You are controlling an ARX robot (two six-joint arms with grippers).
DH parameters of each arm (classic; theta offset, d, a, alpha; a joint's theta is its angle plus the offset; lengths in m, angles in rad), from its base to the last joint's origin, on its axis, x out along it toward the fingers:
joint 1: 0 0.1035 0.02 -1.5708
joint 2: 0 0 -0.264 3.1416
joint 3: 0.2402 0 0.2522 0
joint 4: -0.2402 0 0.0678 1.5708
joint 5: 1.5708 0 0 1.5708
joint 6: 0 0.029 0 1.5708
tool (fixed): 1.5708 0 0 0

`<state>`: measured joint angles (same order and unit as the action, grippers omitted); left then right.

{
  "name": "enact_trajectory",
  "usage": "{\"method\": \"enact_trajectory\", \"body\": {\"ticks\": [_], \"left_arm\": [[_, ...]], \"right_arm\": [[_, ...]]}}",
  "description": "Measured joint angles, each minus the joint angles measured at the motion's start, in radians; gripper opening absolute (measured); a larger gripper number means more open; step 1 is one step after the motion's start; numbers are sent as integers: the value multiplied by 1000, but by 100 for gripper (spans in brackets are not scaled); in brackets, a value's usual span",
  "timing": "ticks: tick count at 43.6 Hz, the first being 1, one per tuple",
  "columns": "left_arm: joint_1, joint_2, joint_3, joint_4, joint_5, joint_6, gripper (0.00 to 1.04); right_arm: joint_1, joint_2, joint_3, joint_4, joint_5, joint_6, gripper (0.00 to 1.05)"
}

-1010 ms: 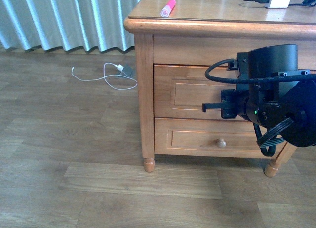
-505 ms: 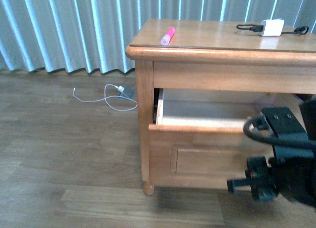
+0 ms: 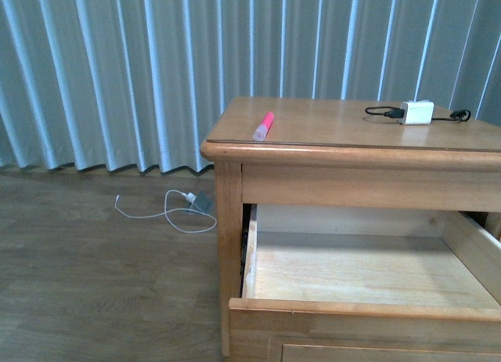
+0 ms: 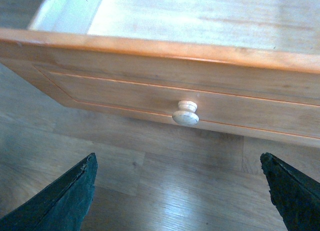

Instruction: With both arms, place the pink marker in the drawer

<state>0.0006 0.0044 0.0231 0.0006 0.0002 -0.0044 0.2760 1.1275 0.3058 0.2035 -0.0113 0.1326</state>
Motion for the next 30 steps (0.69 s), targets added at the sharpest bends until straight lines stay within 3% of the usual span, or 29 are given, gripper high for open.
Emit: {"method": "enact_trajectory", "body": {"ticks": [7, 11, 16, 21, 23, 26, 30], "left_arm": [[0, 0, 0, 0, 0, 0, 99], [0, 0, 0, 0, 0, 0, 99], [0, 0, 0, 0, 0, 0, 99], [0, 0, 0, 0, 0, 0, 99], [0, 0, 0, 0, 0, 0, 99], [0, 0, 0, 0, 0, 0, 99], [0, 0, 0, 0, 0, 0, 99]], "right_arm": [[-117, -467, 2, -354, -140, -1, 96], [-250, -678, 14, -523, -262, -33, 96], [-441, -824, 14, -612, -429, -69, 96], [-470, -829, 14, -615, -436, -76, 96], [-442, -856, -8, -555, -354, -82, 92], [-337, -946, -101, -351, -121, -107, 80], [-288, -1006, -146, -243, -9, -118, 66]]}}
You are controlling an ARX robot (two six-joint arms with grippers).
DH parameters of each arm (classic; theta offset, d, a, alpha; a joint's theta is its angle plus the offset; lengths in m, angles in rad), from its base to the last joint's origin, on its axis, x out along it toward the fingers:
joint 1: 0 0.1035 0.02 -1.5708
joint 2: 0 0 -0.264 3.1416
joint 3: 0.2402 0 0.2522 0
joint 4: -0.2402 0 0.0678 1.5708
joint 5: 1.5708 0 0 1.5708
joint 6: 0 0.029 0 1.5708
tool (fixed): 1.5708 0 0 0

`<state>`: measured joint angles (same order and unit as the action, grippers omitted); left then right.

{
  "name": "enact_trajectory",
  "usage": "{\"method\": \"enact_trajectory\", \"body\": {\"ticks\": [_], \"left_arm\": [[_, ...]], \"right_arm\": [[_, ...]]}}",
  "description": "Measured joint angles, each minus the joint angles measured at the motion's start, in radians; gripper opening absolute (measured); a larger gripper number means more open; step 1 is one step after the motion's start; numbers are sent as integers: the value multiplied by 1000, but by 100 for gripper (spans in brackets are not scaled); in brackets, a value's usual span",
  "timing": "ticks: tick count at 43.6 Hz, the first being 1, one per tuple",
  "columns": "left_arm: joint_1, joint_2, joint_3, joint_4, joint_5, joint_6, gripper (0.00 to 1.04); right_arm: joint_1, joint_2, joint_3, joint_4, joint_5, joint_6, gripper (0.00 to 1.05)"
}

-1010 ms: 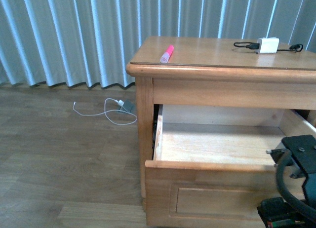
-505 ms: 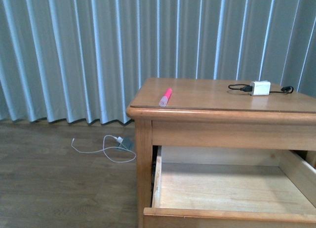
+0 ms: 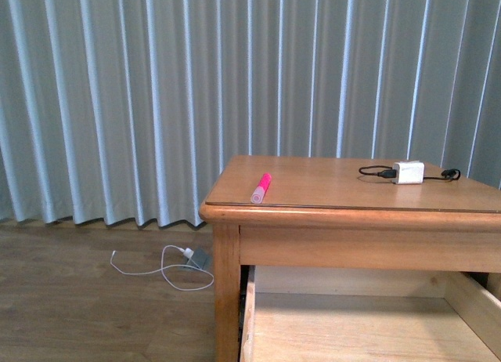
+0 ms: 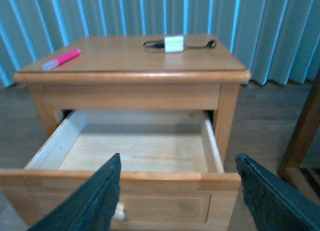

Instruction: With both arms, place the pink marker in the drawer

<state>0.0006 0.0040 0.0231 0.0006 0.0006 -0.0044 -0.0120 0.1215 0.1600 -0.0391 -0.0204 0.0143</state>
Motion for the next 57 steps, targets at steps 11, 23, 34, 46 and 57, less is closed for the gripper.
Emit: {"method": "enact_trajectory", "body": {"ticks": [11, 23, 34, 46, 57], "left_arm": [[0, 0, 0, 0, -1, 0, 99], [26, 16, 6, -20, 98, -21, 99], [125, 346, 195, 1, 467, -87, 99], [-37, 921, 653, 156, 222, -5, 99], [-183, 1458, 1090, 151, 145, -15, 99]], "right_arm": [[8, -27, -52, 14, 19, -11, 66], [8, -29, -52, 16, 19, -11, 95], [9, -30, -52, 16, 19, -11, 96], [9, -30, -52, 16, 20, -11, 96], [9, -30, -52, 16, 20, -11, 96]]}}
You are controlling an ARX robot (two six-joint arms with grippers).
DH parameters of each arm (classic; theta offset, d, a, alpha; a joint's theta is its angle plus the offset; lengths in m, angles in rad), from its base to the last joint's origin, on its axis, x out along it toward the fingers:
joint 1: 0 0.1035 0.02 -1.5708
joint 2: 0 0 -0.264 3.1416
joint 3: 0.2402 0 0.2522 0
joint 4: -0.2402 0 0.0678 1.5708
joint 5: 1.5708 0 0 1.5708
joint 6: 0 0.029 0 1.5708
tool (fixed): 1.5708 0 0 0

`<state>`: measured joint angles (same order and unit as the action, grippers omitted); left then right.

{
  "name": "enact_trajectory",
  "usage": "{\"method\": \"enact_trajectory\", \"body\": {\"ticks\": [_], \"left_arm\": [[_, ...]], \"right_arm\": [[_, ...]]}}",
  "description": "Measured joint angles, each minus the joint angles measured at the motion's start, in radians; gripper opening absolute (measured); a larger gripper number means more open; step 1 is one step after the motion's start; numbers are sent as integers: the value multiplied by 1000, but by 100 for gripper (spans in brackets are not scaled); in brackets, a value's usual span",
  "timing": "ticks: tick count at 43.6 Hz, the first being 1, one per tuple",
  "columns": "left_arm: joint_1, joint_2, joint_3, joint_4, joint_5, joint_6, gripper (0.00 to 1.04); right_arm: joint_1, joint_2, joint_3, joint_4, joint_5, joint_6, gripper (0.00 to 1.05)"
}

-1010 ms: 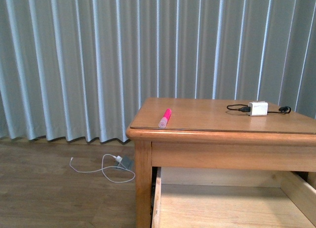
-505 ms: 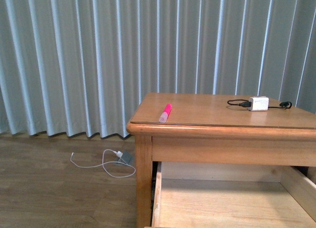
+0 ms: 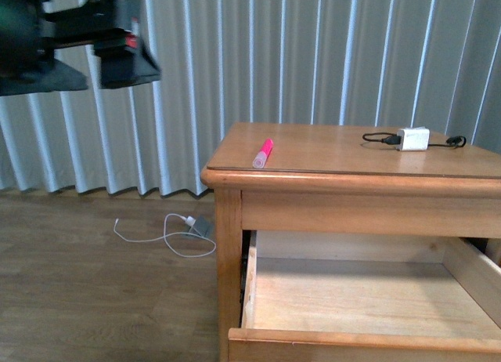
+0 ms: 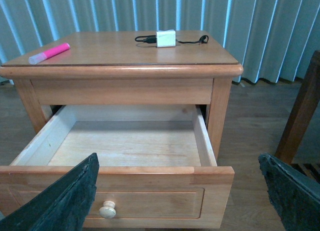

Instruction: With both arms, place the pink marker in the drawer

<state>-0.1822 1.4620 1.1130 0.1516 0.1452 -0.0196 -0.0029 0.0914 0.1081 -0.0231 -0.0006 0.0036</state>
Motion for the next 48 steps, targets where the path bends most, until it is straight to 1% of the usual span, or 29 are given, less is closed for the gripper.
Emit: {"method": "enact_trajectory", "body": {"ticks": [9, 21, 30, 40, 48], "left_arm": [[-88, 314, 277, -56, 6, -11, 99], [-161, 579, 598, -177, -20, -7, 99], [-188, 672, 709, -239, -57, 29, 99], [-192, 722, 772, -276, -63, 50, 99], [-191, 744, 827, -343, -77, 71, 99]], "right_arm": [[0, 0, 0, 0, 0, 0, 96], [0, 0, 0, 0, 0, 0, 96], [0, 0, 0, 0, 0, 0, 96], [0, 0, 0, 0, 0, 0, 96], [0, 0, 0, 0, 0, 0, 96]]}}
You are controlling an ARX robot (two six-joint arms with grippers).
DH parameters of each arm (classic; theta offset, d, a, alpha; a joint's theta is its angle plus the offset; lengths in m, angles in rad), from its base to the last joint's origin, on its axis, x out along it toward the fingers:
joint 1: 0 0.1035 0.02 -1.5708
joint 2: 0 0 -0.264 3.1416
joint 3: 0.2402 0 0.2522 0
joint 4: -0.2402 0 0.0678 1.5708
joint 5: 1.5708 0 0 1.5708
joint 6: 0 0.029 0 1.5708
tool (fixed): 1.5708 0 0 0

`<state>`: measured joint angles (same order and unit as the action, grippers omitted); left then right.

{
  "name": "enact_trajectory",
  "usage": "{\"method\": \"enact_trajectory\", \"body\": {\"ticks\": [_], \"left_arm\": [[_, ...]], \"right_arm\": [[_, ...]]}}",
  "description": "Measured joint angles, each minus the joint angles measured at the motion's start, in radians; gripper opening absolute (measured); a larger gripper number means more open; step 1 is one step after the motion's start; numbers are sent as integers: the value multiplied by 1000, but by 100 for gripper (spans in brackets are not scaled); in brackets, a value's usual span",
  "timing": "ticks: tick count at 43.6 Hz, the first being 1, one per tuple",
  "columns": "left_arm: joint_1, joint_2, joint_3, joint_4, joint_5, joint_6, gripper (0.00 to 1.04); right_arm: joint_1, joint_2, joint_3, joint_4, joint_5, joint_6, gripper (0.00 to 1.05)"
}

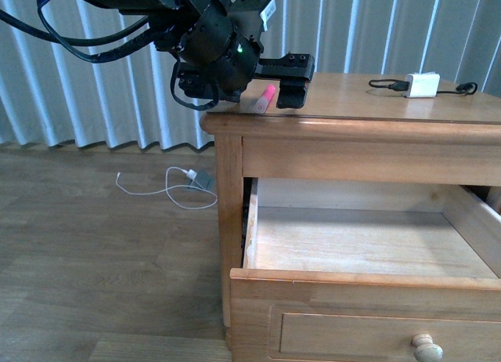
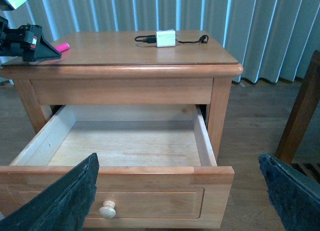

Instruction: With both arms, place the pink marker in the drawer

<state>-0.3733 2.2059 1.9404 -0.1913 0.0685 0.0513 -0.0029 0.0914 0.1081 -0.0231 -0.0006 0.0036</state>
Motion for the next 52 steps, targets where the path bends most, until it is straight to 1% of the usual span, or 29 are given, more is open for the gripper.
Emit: {"method": "enact_trajectory", "body": {"ticks": [11, 22, 27, 28, 31, 33, 37, 43, 46, 50, 52], "left_arm": [[0, 13, 47, -72, 2, 2, 99], [0, 15, 55, -81, 1, 18, 97], [0, 16, 54, -81, -12, 30, 82], [0, 16, 54, -81, -16, 32, 80], [3, 16, 53, -81, -21, 37, 69], [6, 16, 51, -81, -21, 39, 59], [12, 16, 44, -72, -21, 42, 41], [20, 9, 24, -56, -14, 44, 21], [24, -2, 7, -40, 3, 43, 15], [27, -21, -30, -7, 22, 42, 14], [29, -40, -66, 24, 61, 41, 14]], "right_arm": [[0, 0, 0, 0, 0, 0, 96], [0, 0, 0, 0, 0, 0, 96], [0, 0, 0, 0, 0, 0, 96], [0, 0, 0, 0, 0, 0, 96], [0, 0, 0, 0, 0, 0, 96], [0, 0, 0, 0, 0, 0, 96], [0, 0, 0, 0, 0, 0, 96], [0, 0, 0, 0, 0, 0, 96], [0, 0, 0, 0, 0, 0, 96], [0, 0, 0, 0, 0, 0, 96], [0, 0, 0, 0, 0, 0, 96]]}}
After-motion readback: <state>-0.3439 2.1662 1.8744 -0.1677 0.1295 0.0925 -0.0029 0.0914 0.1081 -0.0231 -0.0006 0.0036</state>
